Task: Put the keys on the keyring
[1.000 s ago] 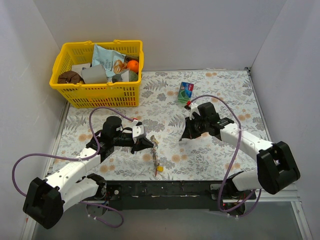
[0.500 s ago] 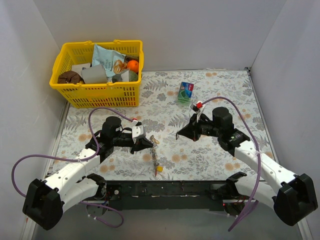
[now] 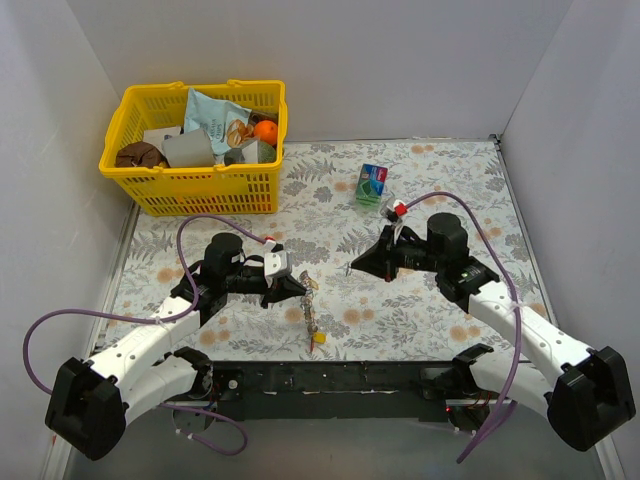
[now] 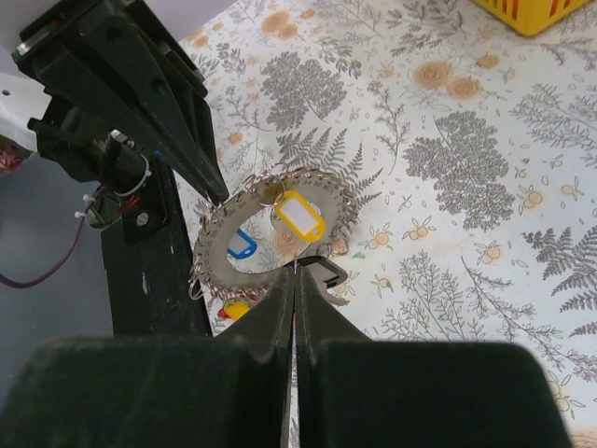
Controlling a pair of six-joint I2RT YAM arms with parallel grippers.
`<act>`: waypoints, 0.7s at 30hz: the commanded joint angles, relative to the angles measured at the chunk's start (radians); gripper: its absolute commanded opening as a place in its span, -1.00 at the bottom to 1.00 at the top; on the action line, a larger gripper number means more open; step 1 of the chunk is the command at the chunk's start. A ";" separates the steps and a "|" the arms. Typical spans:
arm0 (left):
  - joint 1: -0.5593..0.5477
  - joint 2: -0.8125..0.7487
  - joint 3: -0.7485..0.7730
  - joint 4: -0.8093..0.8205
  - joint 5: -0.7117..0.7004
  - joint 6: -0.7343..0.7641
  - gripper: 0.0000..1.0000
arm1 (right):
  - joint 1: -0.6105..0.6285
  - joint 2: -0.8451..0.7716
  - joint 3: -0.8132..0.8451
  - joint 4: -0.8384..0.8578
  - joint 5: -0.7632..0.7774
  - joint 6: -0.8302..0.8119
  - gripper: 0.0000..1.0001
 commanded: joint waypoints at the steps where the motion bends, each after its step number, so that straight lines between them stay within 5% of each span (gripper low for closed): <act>1: -0.003 -0.022 0.024 0.015 0.025 0.015 -1.00 | 0.005 0.034 0.059 -0.021 -0.042 -0.021 -0.97; 21: -0.005 0.001 0.033 0.015 0.020 0.015 -1.00 | 0.141 0.106 0.120 -0.089 0.030 -0.096 -0.97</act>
